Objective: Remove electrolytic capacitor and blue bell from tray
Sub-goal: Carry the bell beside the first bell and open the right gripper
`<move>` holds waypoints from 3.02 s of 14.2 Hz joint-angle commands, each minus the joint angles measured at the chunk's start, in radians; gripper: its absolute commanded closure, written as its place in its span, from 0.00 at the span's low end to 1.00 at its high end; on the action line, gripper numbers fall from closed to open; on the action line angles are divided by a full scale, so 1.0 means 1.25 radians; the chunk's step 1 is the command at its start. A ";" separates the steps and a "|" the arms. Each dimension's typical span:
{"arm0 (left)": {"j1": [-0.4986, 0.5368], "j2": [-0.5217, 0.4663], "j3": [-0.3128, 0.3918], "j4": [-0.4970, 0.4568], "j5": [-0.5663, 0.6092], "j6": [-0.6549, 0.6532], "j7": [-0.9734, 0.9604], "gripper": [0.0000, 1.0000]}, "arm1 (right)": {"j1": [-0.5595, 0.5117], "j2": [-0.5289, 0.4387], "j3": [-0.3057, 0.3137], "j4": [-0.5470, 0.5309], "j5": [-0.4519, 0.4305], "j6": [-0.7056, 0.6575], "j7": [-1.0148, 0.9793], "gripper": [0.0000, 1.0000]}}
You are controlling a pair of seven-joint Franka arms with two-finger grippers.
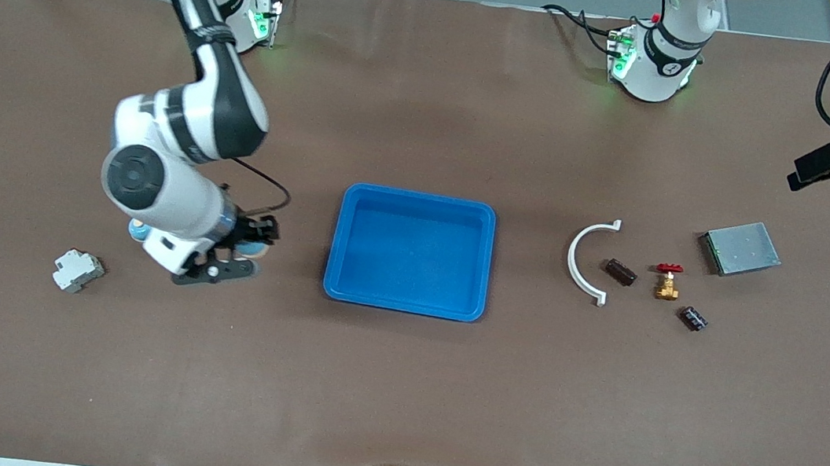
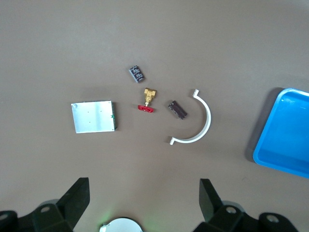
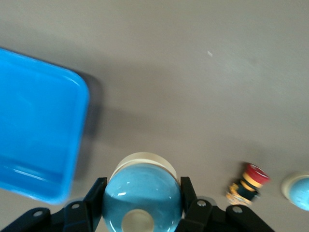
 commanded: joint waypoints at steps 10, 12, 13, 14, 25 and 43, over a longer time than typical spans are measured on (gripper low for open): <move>0.002 -0.074 -0.035 -0.103 0.020 0.033 0.098 0.00 | -0.107 -0.071 0.013 -0.352 0.008 0.378 -0.191 0.93; 0.004 -0.074 -0.040 -0.100 0.032 0.032 0.118 0.00 | -0.106 -0.033 0.013 -0.343 0.008 0.420 -0.190 0.93; 0.002 -0.074 -0.037 -0.099 0.031 0.030 0.119 0.00 | -0.106 -0.015 0.013 -0.334 0.008 0.433 -0.188 0.93; 0.002 -0.070 -0.033 -0.094 0.030 0.028 0.119 0.00 | -0.105 0.004 0.013 -0.322 0.008 0.443 -0.186 0.93; 0.010 -0.060 -0.029 -0.056 0.021 0.025 0.159 0.00 | -0.097 0.113 0.013 -0.257 0.007 0.448 -0.182 0.92; 0.024 -0.044 -0.031 -0.073 0.021 0.077 0.151 0.00 | -0.051 -0.062 0.015 -0.188 -0.003 0.111 0.107 0.00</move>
